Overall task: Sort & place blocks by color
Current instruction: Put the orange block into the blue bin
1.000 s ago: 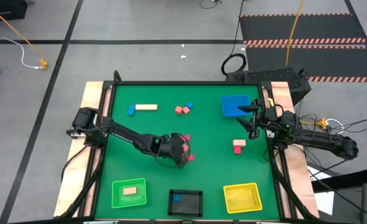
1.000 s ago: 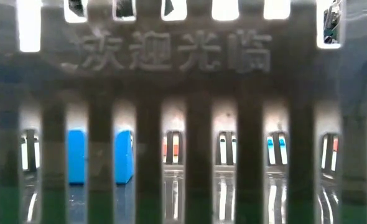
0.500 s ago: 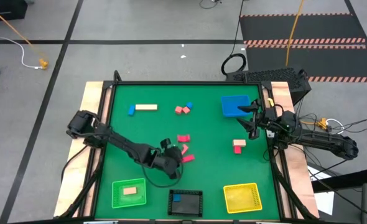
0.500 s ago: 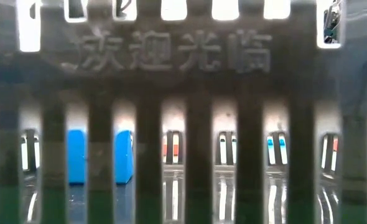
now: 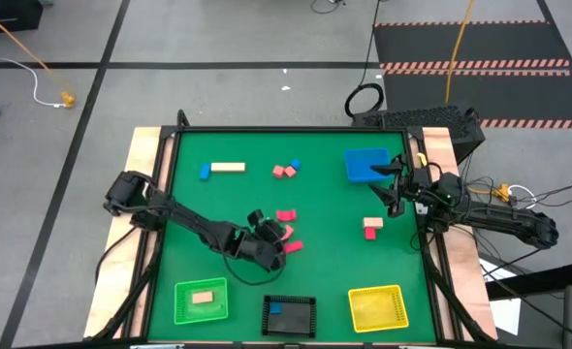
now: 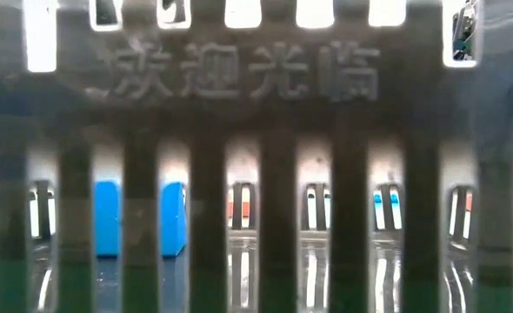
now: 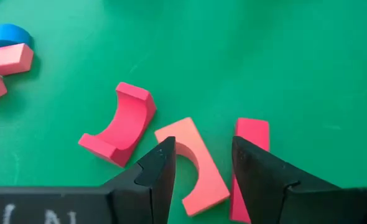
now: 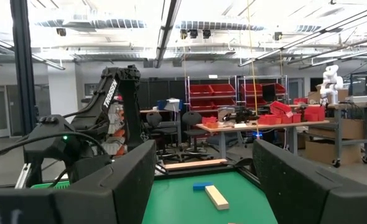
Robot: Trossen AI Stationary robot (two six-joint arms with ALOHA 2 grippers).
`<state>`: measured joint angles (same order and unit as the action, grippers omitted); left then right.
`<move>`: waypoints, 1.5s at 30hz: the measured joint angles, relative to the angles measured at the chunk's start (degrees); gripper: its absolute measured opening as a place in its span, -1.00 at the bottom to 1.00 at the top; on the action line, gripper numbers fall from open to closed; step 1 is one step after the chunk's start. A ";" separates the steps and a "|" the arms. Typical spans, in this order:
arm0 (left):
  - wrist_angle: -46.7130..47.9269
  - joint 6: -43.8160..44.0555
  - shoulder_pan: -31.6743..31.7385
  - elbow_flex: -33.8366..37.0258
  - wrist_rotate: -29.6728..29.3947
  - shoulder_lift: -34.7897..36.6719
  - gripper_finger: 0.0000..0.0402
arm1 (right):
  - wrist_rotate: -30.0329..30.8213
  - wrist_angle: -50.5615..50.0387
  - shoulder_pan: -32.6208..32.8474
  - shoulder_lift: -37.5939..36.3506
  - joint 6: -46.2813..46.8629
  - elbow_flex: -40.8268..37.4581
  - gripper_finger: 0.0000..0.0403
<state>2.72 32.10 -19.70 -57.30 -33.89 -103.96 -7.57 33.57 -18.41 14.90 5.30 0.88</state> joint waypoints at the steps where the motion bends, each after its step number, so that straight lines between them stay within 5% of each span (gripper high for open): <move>1: 0.00 0.00 0.15 0.00 0.20 0.00 -0.16 | 0.00 -0.01 0.01 0.00 -0.01 0.01 0.28; 11: -1.46 5.15 2.25 0.00 1.89 0.09 0.03 | 0.00 0.01 0.01 0.00 -0.01 -0.01 0.28; 24: -1.61 8.78 2.53 -0.08 4.49 -2.76 -0.15 | -0.01 0.00 0.01 0.02 -0.01 -0.02 0.28; 40: -4.73 2.07 2.82 -0.24 4.94 -9.70 -0.16 | 0.00 0.02 0.00 0.00 0.00 0.01 0.28; 45: -3.47 0.49 3.22 -0.23 5.70 -8.82 -0.40 | 0.00 0.04 0.02 0.00 -0.02 0.01 0.28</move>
<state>-0.75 32.59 -16.48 -57.53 -28.18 -112.78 -7.57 33.61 -18.39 14.90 5.28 0.88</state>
